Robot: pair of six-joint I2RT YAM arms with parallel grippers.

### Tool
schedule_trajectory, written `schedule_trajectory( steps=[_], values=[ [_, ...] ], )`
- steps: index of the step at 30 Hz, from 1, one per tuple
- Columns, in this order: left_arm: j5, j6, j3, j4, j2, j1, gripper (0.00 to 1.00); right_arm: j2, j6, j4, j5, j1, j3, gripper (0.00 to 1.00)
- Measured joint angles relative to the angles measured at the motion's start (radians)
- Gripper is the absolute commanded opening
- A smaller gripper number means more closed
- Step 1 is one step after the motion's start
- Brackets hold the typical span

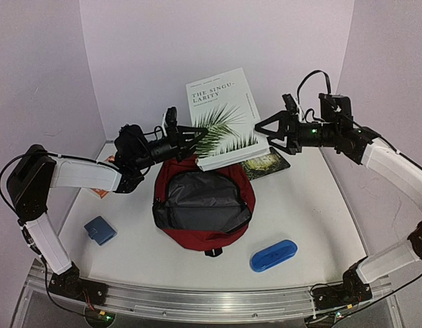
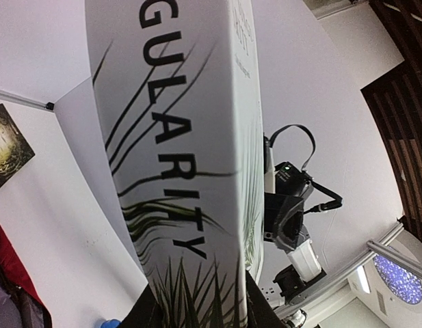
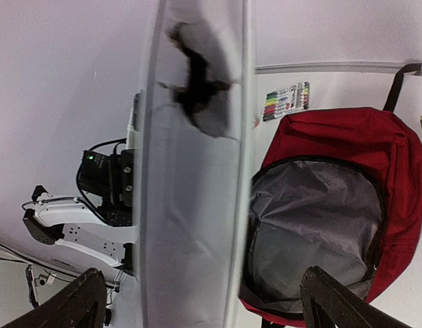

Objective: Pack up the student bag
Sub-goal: Adjust the book.

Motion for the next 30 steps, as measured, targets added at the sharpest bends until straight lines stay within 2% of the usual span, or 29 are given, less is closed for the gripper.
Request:
schedule_trajectory(
  steps=[4,10,14,17,20,23,25,30],
  values=[
    [0.011,0.000,0.013,0.015,0.010,-0.003,0.10,0.008,-0.013,0.004,-0.006,0.000,-0.013,0.77],
    [0.019,-0.005,0.013,0.029,0.026,-0.006,0.12,0.008,-0.039,0.015,-0.069,0.004,-0.021,0.62],
    [0.025,-0.006,0.015,0.037,0.029,-0.007,0.15,0.007,-0.052,0.024,-0.117,0.016,-0.025,0.43],
    [0.035,0.005,0.023,0.045,0.035,-0.007,0.40,0.005,-0.050,0.021,-0.126,0.024,-0.027,0.29],
    [0.052,0.018,0.034,0.041,0.038,-0.005,0.63,0.000,-0.067,0.004,-0.128,0.022,-0.027,0.20],
    [0.075,0.059,0.040,-0.041,0.011,-0.007,0.83,-0.010,-0.151,-0.076,-0.133,0.028,-0.020,0.18],
    [0.091,0.119,0.040,-0.174,-0.039,-0.008,0.97,-0.018,-0.214,-0.149,-0.133,0.030,-0.008,0.18],
    [0.101,0.400,0.058,-0.644,-0.229,-0.001,1.00,-0.053,-0.475,-0.395,-0.126,0.031,0.037,0.14]
  ],
)
